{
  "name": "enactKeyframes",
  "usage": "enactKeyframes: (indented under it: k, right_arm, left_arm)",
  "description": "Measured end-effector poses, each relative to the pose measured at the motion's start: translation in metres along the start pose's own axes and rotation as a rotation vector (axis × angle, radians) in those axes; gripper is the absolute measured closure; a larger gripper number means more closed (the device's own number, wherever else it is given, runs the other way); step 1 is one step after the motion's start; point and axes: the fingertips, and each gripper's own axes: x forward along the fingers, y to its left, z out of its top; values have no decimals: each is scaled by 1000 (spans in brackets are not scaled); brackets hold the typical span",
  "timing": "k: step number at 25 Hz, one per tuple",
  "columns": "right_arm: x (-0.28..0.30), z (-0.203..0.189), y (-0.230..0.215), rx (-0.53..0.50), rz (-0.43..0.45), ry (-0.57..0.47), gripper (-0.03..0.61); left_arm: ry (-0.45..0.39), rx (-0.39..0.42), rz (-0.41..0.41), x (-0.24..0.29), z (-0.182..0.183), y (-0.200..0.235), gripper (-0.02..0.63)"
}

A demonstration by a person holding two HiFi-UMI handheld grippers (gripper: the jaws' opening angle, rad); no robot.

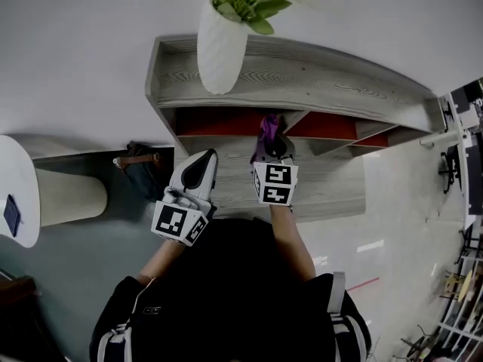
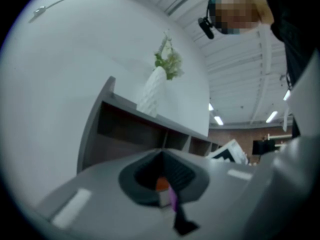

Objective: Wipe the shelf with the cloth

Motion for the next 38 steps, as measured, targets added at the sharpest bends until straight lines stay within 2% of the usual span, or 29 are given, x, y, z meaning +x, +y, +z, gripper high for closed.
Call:
enactKeyframes:
  k: [8, 21, 24, 32, 38]
  right_arm:
    - [26, -27, -21, 26, -58, 112, 529]
    - [60, -34, -6, -198, -61, 286, 529]
    - [64, -34, -4, -225, -61, 310, 528]
    - [69, -33, -3, -215, -58, 350, 528]
    - [76, -32, 0, -230, -63, 361, 529]
  left_arm:
    - [15, 9, -39, 22, -2, 0, 611]
    - [29, -14, -37, 30, -7, 15, 611]
    - [28, -17, -40, 31, -8, 16, 611]
    - [36, -18, -38, 29, -10, 19, 611]
    - [40, -5, -5, 27, -10, 27, 611]
